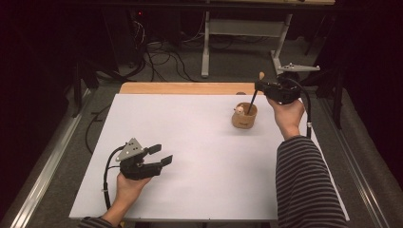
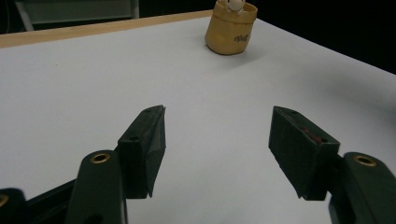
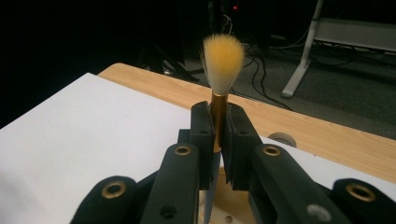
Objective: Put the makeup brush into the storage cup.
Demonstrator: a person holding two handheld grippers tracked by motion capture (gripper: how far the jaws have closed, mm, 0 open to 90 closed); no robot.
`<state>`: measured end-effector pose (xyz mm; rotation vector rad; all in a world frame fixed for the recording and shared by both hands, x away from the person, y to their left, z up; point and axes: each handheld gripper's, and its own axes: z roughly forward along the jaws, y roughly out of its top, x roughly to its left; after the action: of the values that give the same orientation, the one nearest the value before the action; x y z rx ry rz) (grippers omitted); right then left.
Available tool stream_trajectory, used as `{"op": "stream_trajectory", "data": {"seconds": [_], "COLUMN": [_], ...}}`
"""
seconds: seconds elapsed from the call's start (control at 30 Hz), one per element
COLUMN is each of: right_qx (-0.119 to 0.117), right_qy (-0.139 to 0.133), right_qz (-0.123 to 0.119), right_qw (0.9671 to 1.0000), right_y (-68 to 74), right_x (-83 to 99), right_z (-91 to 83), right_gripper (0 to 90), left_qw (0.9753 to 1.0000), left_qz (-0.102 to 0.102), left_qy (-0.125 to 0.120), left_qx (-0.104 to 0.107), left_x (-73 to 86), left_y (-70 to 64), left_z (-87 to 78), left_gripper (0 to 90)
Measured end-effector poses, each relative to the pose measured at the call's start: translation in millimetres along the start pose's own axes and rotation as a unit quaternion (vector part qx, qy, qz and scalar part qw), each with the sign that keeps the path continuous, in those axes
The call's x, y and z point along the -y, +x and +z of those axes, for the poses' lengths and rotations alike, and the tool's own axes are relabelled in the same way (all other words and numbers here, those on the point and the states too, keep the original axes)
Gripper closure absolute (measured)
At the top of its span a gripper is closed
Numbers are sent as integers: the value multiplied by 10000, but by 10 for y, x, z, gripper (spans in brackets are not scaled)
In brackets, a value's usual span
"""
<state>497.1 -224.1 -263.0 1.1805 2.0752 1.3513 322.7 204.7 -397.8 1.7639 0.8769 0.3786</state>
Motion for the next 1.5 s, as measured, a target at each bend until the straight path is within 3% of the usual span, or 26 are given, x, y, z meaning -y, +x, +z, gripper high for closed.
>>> {"op": "stream_trajectory", "data": {"seconds": [0.57,0.73,1.4,1.5], "right_qx": [421,470,540,525], "right_qy": [246,366,771,921], "right_qz": [-197,-357,-587,-408], "right_qw": [9986,9976,9938,9935], "right_y": [-43,-16,45,23], "right_x": [44,58,91,100], "right_z": [203,261,514,567], "right_gripper": [860,859,852,706], "left_qw": [10000,10000,10000,10000], "left_qz": [9,12,0,7], "left_qy": [21,58,45,74], "left_qx": [17,19,21,21], "left_x": [2,5,5,3], "left_y": [-5,0,-1,4], "left_z": [10,22,15,11], "left_gripper": [373,374,374,375]}}
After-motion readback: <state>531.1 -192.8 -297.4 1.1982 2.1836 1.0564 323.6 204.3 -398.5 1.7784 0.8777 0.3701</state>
